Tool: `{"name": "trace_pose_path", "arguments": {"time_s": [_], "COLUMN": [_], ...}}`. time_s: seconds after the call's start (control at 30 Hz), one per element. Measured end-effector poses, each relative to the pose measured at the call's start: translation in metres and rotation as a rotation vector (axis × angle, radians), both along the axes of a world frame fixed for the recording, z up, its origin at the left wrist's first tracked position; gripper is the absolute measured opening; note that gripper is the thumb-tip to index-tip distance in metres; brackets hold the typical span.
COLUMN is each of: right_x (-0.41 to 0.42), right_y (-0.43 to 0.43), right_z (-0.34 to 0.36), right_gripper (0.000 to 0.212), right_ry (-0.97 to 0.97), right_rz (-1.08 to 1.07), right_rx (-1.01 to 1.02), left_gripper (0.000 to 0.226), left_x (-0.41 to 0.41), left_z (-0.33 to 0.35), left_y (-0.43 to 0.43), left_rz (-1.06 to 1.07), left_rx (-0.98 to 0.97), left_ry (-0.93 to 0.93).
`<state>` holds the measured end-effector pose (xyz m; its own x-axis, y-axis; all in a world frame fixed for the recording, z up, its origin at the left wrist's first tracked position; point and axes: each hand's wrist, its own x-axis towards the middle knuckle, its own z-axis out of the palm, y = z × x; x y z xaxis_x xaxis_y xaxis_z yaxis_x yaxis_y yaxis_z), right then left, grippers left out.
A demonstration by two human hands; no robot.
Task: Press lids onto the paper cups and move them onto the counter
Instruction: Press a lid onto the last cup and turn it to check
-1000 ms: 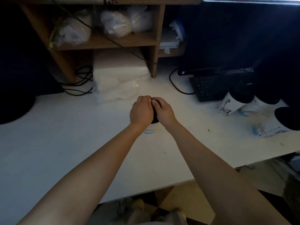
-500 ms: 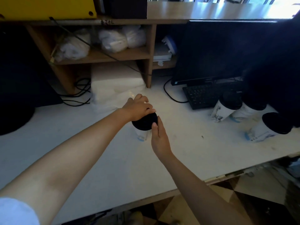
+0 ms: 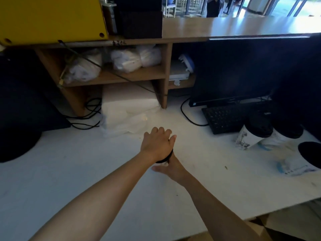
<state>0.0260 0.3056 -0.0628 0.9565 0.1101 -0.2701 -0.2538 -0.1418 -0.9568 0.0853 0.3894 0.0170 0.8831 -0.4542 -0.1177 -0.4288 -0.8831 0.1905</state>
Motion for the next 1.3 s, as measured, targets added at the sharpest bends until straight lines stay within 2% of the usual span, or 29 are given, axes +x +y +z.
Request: {"name": "trace_pose_path", "arguments": {"time_s": [0.23, 0.47, 0.6, 0.67, 0.77, 0.83, 0.97, 1.13, 1.2, 1.3], "right_x": [0.004, 0.001, -0.008, -0.011, -0.016, -0.023, -0.037, -0.011, -0.007, -0.005], "right_y": [-0.004, 0.003, 0.013, 0.023, 0.043, 0.052, 0.045, 0.013, 0.014, 0.029], "right_z": [-0.007, -0.011, -0.009, -0.008, -0.006, -0.011, -0.007, 0.01, 0.005, -0.007], "right_gripper": [0.09, 0.083, 0.072, 0.073, 0.073, 0.064, 0.057, 0.078, 0.076, 0.072], "right_ry": [-0.007, -0.059, -0.137, -0.189, -0.196, -0.187, -0.194, -0.147, -0.161, -0.223], "right_rz": [0.033, -0.055, -0.181, -0.285, -0.452, -0.473, -0.335, -0.086, -0.14, -0.357], "right_rx": [-0.012, -0.005, -0.006, 0.046, 0.099, 0.046, -0.095, 0.032, -0.002, -0.058], "left_gripper": [0.047, 0.05, 0.058, 0.065, 0.071, 0.071, 0.057, 0.05, 0.05, 0.054], "left_x": [0.0, 0.001, 0.001, 0.002, 0.005, 0.006, -0.001, 0.007, 0.008, 0.006], "left_z": [-0.001, 0.005, 0.016, 0.023, 0.025, 0.019, 0.005, 0.011, 0.011, 0.008], "left_y": [-0.001, 0.002, 0.001, -0.002, 0.0, 0.007, 0.021, 0.023, 0.021, 0.017], "left_rz": [0.014, -0.053, -0.128, -0.064, 0.173, 0.201, -0.024, -0.223, -0.161, 0.0], "left_rx": [-0.011, 0.024, 0.185, 0.266, 0.091, -0.019, -0.013, -0.08, -0.064, 0.004], "left_ry": [-0.018, -0.007, 0.028, -0.003, 0.206, 0.308, 0.114, 0.093, 0.032, 0.017]}}
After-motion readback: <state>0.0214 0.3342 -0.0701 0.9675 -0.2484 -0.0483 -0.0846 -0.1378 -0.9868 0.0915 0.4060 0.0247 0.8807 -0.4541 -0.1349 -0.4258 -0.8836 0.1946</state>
